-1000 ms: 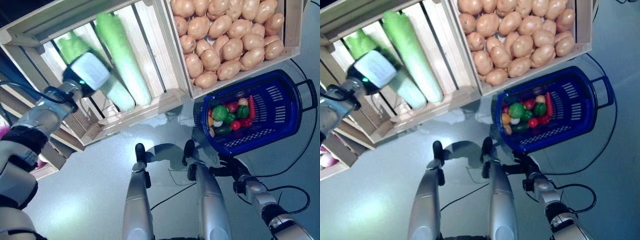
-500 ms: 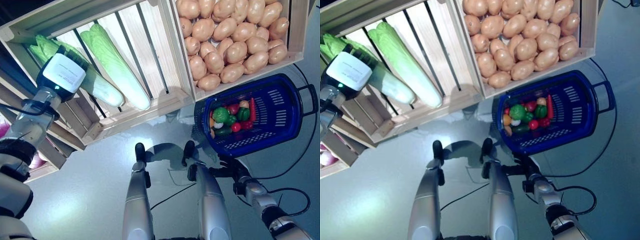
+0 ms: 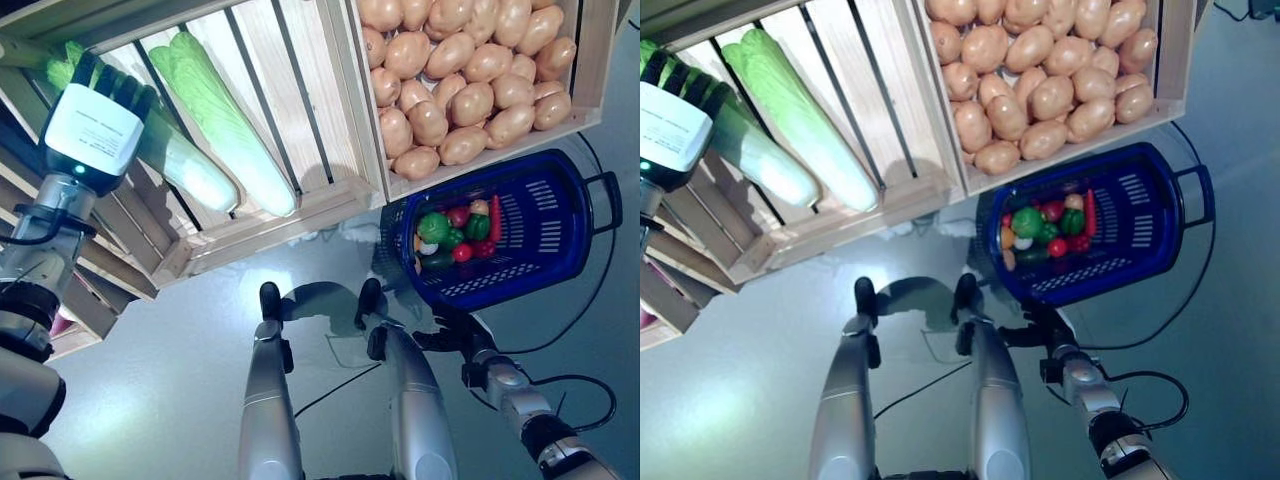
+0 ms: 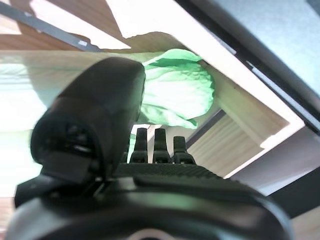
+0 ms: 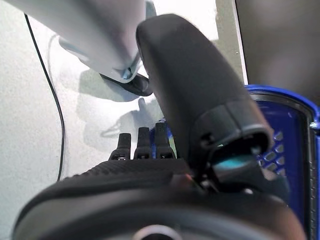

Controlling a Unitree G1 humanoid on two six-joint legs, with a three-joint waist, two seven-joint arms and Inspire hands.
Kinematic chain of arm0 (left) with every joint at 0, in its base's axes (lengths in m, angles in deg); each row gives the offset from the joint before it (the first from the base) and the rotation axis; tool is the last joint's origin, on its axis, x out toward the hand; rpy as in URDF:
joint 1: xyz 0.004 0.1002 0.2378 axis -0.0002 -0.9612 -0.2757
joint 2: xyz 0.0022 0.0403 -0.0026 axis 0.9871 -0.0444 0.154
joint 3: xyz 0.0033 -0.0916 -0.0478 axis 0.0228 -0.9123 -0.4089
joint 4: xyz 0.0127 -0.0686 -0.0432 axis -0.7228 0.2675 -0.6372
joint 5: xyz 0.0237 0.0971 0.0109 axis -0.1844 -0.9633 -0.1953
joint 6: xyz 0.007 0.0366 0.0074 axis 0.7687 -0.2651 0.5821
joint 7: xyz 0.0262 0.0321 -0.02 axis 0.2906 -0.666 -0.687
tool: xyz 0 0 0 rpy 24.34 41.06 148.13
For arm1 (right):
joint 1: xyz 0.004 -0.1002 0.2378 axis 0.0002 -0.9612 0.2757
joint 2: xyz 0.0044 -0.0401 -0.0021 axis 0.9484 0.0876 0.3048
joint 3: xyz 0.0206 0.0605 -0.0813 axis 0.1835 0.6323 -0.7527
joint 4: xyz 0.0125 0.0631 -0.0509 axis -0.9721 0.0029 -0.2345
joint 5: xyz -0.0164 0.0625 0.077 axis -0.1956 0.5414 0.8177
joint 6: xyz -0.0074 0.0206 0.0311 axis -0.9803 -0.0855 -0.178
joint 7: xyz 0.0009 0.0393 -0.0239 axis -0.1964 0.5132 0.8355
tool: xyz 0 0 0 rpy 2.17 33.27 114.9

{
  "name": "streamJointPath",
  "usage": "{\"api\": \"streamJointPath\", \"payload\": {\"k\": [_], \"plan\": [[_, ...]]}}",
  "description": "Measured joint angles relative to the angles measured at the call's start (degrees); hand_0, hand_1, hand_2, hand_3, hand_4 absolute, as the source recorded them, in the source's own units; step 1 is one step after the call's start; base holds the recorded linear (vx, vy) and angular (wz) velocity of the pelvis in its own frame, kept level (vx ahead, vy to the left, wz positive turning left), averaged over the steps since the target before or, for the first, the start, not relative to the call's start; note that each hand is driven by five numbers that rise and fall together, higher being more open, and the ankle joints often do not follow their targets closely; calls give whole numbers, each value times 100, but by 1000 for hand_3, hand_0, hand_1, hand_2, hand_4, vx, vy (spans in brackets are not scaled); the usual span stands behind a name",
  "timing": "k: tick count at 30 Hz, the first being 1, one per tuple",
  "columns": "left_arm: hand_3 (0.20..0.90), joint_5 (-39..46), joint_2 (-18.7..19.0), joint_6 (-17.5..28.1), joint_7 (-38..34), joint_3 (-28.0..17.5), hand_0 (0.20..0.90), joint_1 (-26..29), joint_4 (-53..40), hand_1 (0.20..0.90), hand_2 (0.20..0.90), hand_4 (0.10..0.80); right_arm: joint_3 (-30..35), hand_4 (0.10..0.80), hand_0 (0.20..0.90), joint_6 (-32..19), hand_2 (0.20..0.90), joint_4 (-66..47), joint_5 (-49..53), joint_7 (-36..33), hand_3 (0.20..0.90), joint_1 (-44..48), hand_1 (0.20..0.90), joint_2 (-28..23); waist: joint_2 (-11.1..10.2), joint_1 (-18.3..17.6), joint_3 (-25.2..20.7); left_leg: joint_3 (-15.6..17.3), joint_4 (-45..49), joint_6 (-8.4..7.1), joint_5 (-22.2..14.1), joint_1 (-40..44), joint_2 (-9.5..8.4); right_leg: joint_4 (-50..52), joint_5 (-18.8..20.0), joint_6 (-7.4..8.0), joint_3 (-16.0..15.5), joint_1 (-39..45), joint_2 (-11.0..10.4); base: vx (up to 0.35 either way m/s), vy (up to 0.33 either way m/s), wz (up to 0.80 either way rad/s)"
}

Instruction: Put vegetables into the basket

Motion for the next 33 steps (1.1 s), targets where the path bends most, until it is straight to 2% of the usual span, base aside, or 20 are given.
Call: {"api": "streamJointPath", "payload": {"k": [5,24,28,33], "plan": [[300,171,2,-3,-261,-47,300,0,-34,300,300,400,6,800,900,0,900,-19,2,-29,900,0,900,0,-35,23,-5,-8,31,19,-11,6,1,2,0,0,3,7,0,0,0,0],[300,439,4,-17,-321,-58,300,70,-1,300,300,400,7,800,900,0,900,-169,3,-106,900,-49,900,-6,-42,8,-4,-11,31,21,-14,-30,9,2,4,2,2,-25,6,2,-12,0],[300,702,4,118,-520,-60,300,35,14,300,300,400,3,800,900,0,900,-180,6,-106,900,-60,900,1,-52,10,-2,-27,10,-3,2,13,14,-3,7,3,-21,37,17,25,-48,2],[300,1320,-28,487,-839,-529,300,-483,-312,300,300,400,-15,800,900,-1,900,-150,14,-106,900,-101,900,63,-116,21,-2,-79,-138,-31,21,339,21,-114,17,-30,-118,388,36,44,-78,4]]}}
